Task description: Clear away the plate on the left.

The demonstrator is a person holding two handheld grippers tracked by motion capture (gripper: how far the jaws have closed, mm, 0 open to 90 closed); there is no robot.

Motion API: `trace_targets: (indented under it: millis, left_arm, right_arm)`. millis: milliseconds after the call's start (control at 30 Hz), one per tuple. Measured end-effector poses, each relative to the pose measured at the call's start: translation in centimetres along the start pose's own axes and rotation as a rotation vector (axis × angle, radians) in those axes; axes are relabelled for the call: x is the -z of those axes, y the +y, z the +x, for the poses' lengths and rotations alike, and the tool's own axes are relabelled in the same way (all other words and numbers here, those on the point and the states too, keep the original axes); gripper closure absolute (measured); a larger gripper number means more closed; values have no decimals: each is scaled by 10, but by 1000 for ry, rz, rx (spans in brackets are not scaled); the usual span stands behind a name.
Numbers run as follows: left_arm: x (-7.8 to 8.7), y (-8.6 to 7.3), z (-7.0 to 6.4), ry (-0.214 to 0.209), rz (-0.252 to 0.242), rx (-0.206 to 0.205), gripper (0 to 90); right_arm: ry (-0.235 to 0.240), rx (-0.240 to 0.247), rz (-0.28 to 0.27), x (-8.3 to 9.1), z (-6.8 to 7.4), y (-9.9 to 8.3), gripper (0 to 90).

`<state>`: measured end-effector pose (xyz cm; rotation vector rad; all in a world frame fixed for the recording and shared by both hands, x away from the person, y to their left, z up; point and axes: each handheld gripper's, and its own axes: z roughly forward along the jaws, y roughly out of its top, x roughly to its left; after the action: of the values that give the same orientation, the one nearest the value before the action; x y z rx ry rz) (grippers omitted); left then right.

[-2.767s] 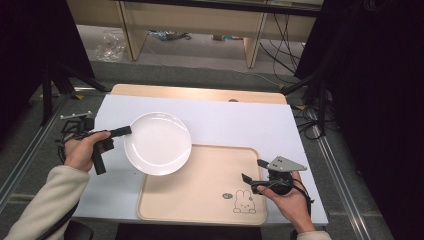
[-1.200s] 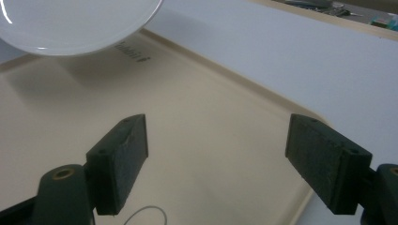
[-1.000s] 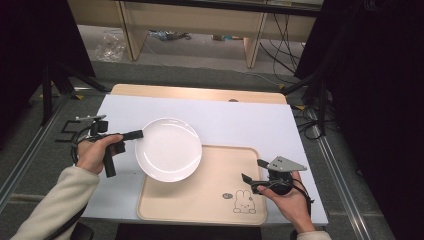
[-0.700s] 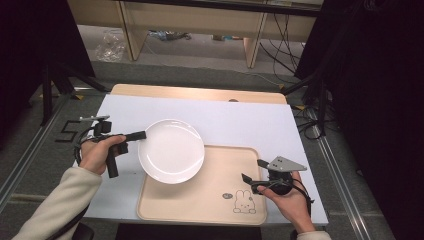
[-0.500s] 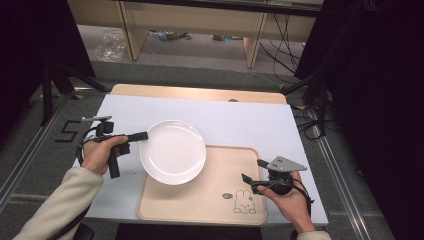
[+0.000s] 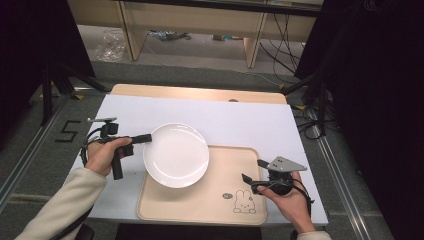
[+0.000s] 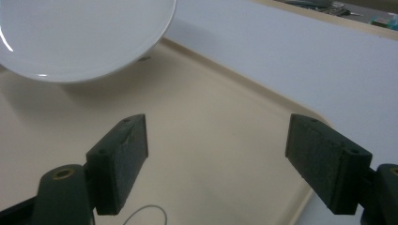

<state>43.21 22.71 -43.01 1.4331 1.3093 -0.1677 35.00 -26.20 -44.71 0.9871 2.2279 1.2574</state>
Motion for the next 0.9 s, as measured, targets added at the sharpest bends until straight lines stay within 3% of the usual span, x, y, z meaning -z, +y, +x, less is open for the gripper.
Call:
trace_targets:
  millis: [900]
  left_arm:
    - [-20,-13,-4,-5,62,3,868]
  right_arm:
    - [11,-5,-10,0,0,-1,222]
